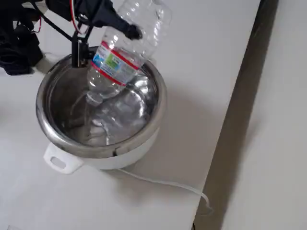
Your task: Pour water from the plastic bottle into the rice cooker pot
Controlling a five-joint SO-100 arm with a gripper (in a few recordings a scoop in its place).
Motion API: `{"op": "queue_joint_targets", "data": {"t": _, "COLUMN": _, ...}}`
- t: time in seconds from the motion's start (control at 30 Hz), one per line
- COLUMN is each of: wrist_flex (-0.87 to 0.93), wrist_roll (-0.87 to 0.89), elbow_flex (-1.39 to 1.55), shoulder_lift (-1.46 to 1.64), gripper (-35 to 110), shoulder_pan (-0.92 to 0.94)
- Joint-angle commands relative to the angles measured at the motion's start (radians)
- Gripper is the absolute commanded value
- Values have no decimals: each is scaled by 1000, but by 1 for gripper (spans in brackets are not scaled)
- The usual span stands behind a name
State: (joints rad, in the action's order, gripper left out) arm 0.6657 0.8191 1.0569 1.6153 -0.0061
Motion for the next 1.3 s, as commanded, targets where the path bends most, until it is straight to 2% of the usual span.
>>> {"op": "queue_joint_targets", "data": {"t": 0.0, "wrist_flex": 32, "wrist_roll": 25, "elbow_flex": -129, "shoulder_lift": 12, "gripper": 12, "shoulder_pan": 20}}
{"op": "queue_joint_targets", "data": {"t": 0.37, "wrist_flex": 110, "wrist_roll": 69, "elbow_flex": -288, "shoulder_lift": -29, "gripper": 12, "shoulder_pan": 49}}
{"op": "queue_joint_targets", "data": {"t": 1.27, "wrist_flex": 123, "wrist_roll": 101, "elbow_flex": -291, "shoulder_lift": -21, "gripper": 12, "shoulder_pan": 74}}
